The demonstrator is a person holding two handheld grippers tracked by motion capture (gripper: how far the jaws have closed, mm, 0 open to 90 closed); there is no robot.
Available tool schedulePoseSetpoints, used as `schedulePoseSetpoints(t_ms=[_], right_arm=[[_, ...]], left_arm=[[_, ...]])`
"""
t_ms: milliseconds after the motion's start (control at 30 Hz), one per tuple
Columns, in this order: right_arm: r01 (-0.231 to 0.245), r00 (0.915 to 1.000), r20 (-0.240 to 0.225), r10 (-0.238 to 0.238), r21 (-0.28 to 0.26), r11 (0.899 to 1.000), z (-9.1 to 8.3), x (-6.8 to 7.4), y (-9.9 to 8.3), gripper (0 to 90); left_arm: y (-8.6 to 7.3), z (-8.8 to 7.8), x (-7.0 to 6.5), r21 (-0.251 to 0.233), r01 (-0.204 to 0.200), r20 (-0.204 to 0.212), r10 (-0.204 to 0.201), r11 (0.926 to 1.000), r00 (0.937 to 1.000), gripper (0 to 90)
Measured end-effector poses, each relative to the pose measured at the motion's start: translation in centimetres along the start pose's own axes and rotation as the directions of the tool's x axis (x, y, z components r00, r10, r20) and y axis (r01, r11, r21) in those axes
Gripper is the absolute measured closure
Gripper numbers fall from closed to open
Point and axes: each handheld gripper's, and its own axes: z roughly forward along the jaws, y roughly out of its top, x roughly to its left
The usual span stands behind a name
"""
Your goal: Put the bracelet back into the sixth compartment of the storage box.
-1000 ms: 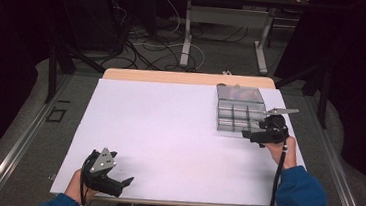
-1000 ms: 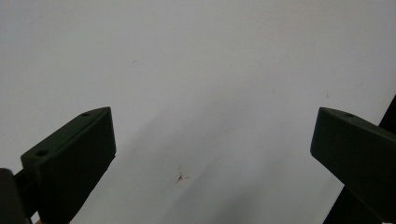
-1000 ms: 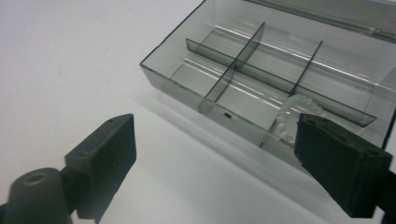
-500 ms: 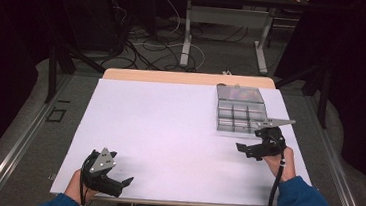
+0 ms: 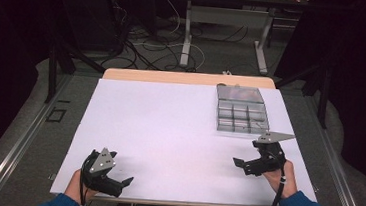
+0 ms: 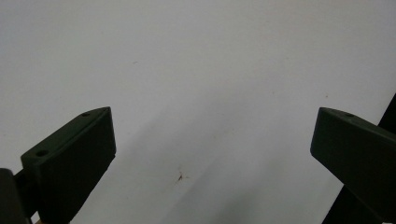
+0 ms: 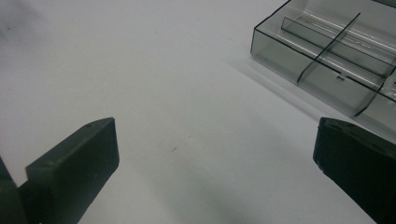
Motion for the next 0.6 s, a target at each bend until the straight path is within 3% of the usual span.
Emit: schedulePoseSetpoints(t_ms=[500, 600], right_arm=[[0.056, 0.9983, -0.019, -0.055, 0.034, 0.998, -0.8, 2.3, -1.5, 0.0], [0.059, 0.9982, -0.014, -0.058, 0.019, 0.998, -0.7, 2.7, -1.8, 0.0]], left_arm=[[0.0, 0.0, 0.0, -0.001, 0.002, 0.002, -0.002, 1.0000, 1.0000, 0.0], [0.0, 0.0, 0.0, 0.000, 0.004, 0.003, -0.004, 1.0000, 1.0000, 0.0]])
